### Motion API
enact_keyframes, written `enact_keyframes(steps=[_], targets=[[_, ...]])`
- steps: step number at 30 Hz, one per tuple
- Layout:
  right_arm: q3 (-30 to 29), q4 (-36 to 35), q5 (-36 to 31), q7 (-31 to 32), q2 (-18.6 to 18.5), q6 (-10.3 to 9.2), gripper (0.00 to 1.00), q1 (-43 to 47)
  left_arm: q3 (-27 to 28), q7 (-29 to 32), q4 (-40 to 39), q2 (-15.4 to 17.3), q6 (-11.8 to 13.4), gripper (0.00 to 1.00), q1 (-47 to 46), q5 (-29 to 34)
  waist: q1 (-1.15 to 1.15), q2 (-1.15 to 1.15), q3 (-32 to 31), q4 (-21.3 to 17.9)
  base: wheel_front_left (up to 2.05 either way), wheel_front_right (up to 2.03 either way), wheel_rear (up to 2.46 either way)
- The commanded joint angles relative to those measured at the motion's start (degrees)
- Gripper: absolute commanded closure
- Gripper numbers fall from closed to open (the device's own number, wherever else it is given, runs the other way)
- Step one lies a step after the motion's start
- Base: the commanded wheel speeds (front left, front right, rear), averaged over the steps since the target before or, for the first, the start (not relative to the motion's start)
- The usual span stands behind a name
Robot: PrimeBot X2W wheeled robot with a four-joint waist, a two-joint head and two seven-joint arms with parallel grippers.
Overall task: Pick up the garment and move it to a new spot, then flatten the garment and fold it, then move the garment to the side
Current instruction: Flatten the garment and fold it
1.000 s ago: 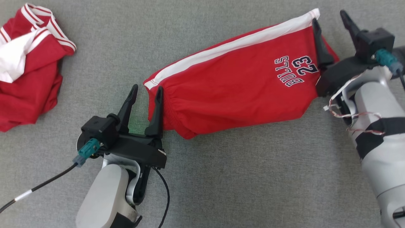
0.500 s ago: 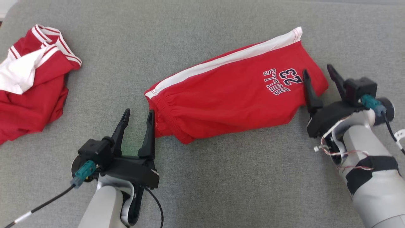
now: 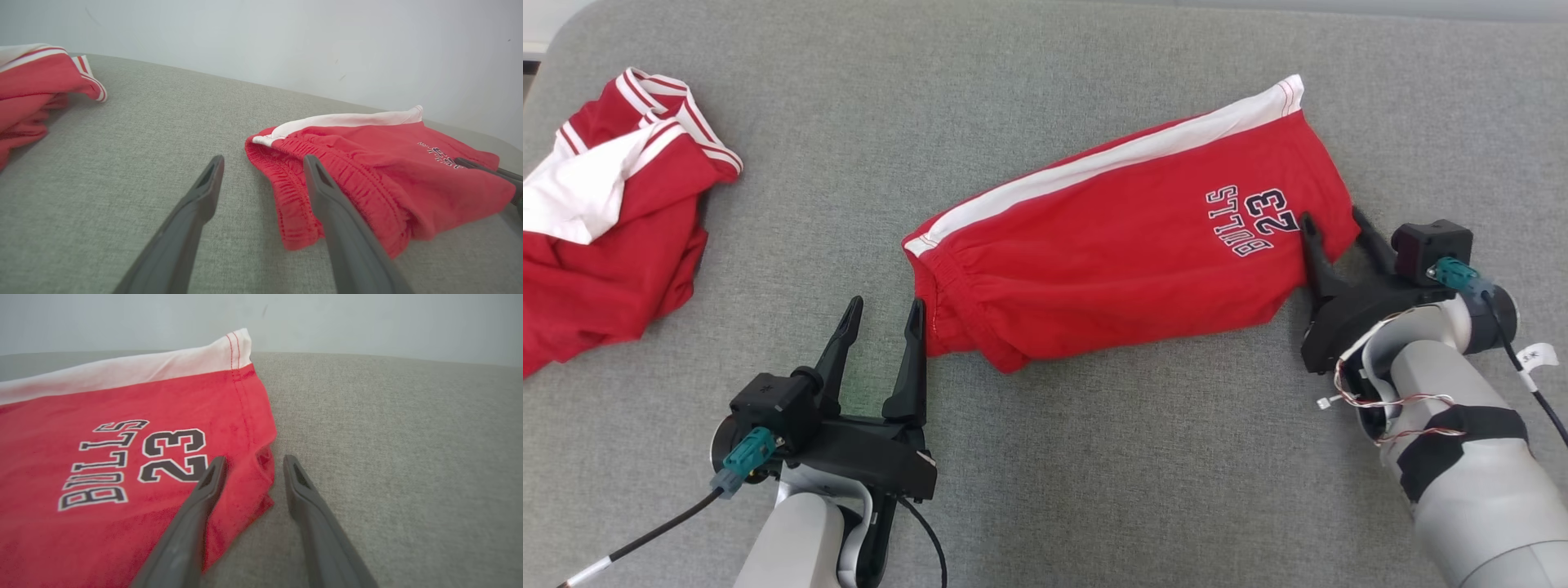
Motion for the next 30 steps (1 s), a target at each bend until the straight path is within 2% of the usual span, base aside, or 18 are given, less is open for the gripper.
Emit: enact_keyframes(steps=[1,7,12,30], targets=[[0.8,1.9,0.5,0.5,1.5,-0.16,1.0,2.0,0.2,-0.2,0.0,0.0,0.1,0.0,0.1,0.4,0.01,0.01,-0.2,0.0,0.0,0.0,0.0],[0.5,3.4,3.2,0.1,1.2,-0.16,1.0,2.2,0.6,-0.2,0.4,0.0,0.1,0.0,1.8,1.2,0.01,0.01,-1.9,-0.4,0.0,0.0,0.0],[-2.4,0.5,4.5,-0.2,0.8,-0.16,1.0,4.4,-0.2,-0.2,1.1,0.0,0.1,0.0,3.5,2.9,0.01,0.01,-4.2,-1.4,0.0,0.0,0.0],[-10.1,-8.9,3.4,-0.2,5.4,-0.16,1.0,19.2,5.1,-0.2,2.5,0.0,0.1,0.0,11.8,6.1,0.01,0.01,-12.2,-9.1,0.0,0.0,0.0]])
